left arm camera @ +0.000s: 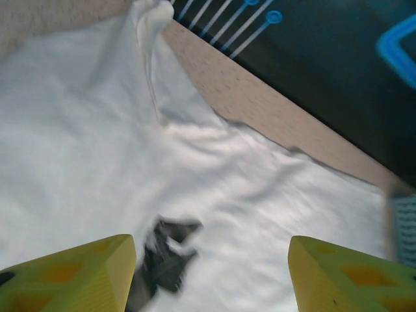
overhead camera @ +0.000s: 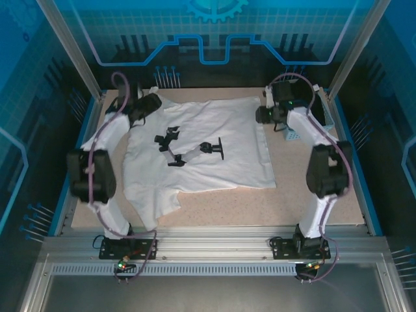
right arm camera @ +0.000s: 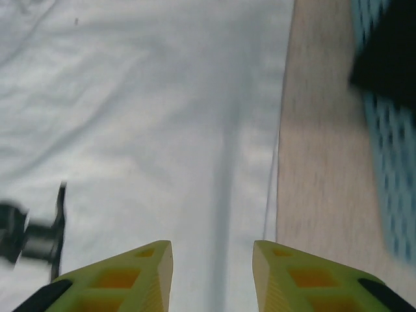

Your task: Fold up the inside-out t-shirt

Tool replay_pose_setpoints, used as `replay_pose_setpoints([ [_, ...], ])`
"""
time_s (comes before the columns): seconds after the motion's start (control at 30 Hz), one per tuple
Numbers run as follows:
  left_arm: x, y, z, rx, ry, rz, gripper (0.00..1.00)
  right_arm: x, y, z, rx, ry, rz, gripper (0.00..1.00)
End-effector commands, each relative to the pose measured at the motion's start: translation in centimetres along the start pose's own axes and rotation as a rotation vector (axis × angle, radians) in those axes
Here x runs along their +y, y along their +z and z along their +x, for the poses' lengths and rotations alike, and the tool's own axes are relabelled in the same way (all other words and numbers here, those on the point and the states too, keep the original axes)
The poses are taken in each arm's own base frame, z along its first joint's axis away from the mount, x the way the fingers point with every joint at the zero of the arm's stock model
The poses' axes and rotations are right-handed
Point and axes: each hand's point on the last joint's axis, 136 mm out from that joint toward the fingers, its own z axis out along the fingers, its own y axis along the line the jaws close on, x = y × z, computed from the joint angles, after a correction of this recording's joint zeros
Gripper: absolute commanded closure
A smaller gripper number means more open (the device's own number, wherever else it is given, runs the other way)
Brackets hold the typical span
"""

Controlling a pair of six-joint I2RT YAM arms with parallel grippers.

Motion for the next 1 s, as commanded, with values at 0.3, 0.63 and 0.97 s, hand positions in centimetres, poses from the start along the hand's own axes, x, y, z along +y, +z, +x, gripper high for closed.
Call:
replay_pose_setpoints([
  [0.3,0.2,-8.6,13.5,0.169,-0.041,0.126,0.32,-3.2,-3.5,21.7,0.368,0.258,0.103,0.56],
  [0.63,3.2,-10.5,17.8,0.291,0.020,0.039,0.31,-2.2,-0.6,23.9,0.451,0.302,0.049,0.64],
  [0.97,5.6,-12.6,19.8,0.324,0.018,-0.052,0.31,-2.3,-0.1,23.9,0.443,0.308,0.056,0.89],
])
